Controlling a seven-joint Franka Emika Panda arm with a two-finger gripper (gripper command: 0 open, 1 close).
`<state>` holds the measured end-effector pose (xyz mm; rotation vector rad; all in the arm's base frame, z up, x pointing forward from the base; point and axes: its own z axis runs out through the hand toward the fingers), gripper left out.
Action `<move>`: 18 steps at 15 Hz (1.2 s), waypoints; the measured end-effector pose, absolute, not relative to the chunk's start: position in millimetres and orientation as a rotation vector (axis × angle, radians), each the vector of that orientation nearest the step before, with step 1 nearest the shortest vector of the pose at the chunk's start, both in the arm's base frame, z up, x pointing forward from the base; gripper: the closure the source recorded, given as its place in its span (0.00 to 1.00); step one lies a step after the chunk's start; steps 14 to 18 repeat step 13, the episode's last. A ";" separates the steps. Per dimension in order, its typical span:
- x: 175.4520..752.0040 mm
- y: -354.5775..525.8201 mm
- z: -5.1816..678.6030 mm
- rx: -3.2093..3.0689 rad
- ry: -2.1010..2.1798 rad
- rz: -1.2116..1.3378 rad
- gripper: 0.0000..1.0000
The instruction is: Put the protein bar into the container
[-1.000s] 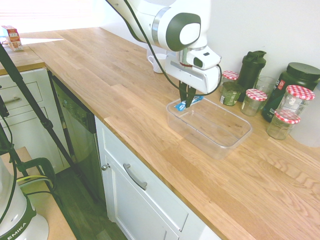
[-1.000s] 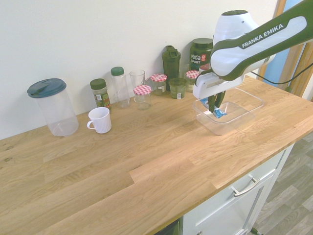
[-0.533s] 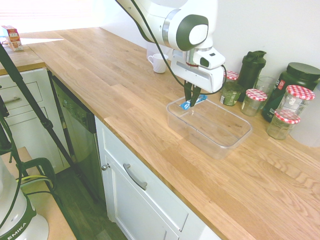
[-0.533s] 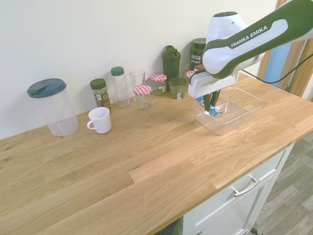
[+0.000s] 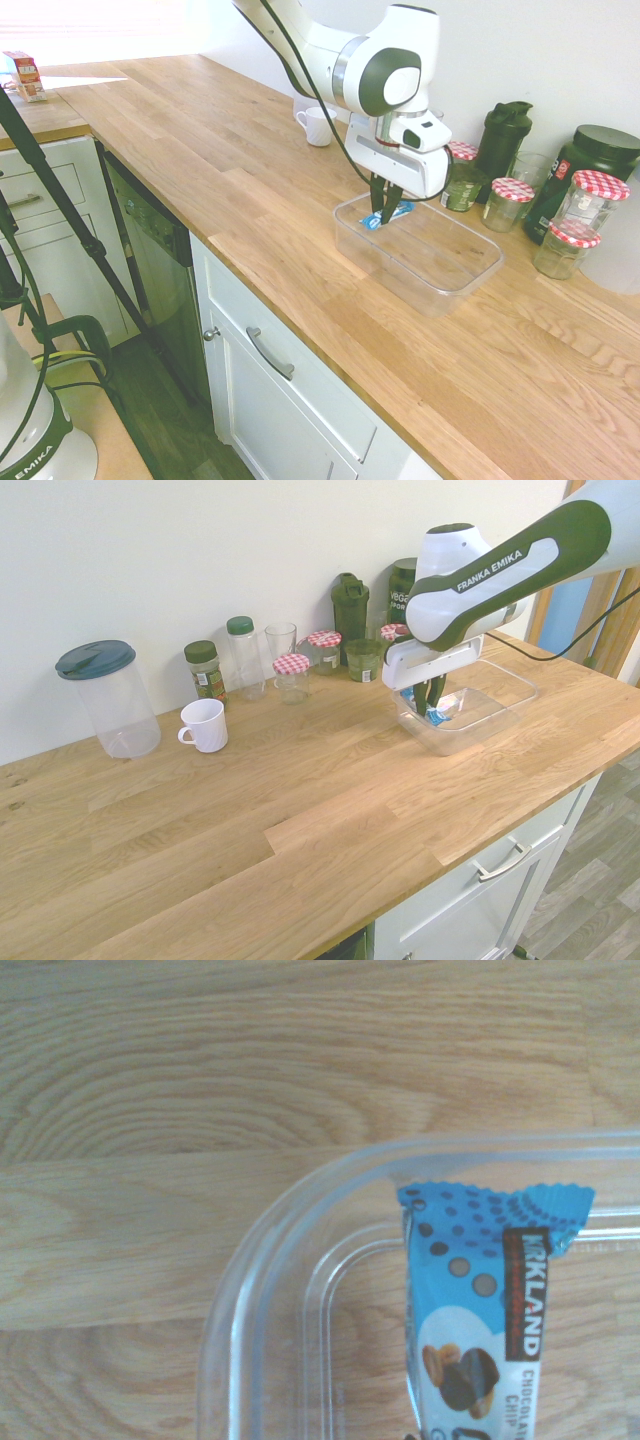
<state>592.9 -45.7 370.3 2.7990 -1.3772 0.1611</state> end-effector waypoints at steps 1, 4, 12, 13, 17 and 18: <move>592.6 -47.3 369.9 2.797 -1.379 0.159 0.00; 591.8 -49.3 369.4 2.792 -1.381 0.149 0.00; 589.4 -62.2 381.7 2.780 -1.410 0.177 0.00; 587.0 -67.4 398.2 2.782 -1.422 0.216 0.00; 587.0 -67.4 398.2 2.782 -1.422 0.216 0.00; 587.0 -67.4 398.2 2.782 -1.422 0.216 0.00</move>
